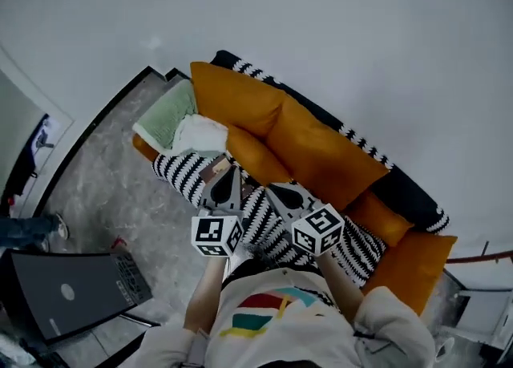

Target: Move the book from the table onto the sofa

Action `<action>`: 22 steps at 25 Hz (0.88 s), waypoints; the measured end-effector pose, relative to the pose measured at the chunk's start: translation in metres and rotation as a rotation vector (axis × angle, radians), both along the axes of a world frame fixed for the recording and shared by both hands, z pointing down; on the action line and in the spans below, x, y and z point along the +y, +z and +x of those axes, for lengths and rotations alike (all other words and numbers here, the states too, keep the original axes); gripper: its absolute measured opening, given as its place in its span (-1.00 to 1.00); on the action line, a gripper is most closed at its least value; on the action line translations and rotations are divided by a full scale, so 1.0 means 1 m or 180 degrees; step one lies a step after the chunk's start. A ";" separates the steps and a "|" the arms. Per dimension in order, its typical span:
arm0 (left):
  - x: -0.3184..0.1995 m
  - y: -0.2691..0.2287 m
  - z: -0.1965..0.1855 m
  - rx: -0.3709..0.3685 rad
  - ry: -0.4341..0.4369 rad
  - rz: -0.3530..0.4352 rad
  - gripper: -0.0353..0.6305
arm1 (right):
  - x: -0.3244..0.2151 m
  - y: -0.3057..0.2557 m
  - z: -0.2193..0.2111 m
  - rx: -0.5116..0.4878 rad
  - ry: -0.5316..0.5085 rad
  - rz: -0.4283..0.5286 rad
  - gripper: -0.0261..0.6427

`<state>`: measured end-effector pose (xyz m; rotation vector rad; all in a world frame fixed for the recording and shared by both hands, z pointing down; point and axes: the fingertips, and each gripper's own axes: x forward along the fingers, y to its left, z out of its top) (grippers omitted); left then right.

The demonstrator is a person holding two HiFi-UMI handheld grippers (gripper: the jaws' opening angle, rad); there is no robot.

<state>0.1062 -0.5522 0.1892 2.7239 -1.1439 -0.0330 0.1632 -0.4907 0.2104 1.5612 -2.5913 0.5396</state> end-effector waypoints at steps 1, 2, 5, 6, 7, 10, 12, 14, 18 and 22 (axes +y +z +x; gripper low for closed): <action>0.010 -0.004 0.005 0.0009 0.0076 0.0002 -0.87 | 0.006 -0.007 0.002 0.0084 -0.0001 0.0048 -0.88; 0.020 -0.006 0.009 0.0010 0.0128 0.0008 -0.87 | 0.011 -0.012 0.006 0.0166 0.0025 0.0103 -0.88; 0.035 -0.011 0.020 0.0118 0.0236 0.0044 -0.87 | 0.014 -0.021 0.023 0.0212 0.0245 0.0289 -0.88; 0.038 -0.013 0.023 0.0155 0.0282 0.0049 -0.87 | 0.014 -0.023 0.028 0.0157 0.0336 0.0338 -0.88; 0.042 -0.015 0.027 0.0178 0.0329 0.0047 -0.87 | 0.015 -0.024 0.033 0.0092 0.0422 0.0374 -0.88; 0.059 -0.015 0.033 0.0121 0.0456 0.0066 -0.87 | 0.026 -0.017 0.039 -0.0068 0.0664 0.0400 -0.88; 0.064 -0.013 0.034 0.0009 0.0492 0.0127 -0.87 | 0.033 -0.009 0.040 -0.0119 0.0793 0.0369 -0.88; 0.060 -0.015 0.034 -0.0004 0.0475 0.0145 -0.87 | 0.036 -0.004 0.041 -0.0115 0.0847 0.0337 -0.88; 0.053 -0.018 0.031 0.0053 0.0427 0.0094 -0.87 | 0.034 -0.009 0.040 0.0076 0.0853 0.0380 -0.88; 0.060 -0.018 0.030 0.0050 0.0419 0.0039 -0.87 | 0.038 -0.013 0.040 0.0105 0.0856 0.0343 -0.88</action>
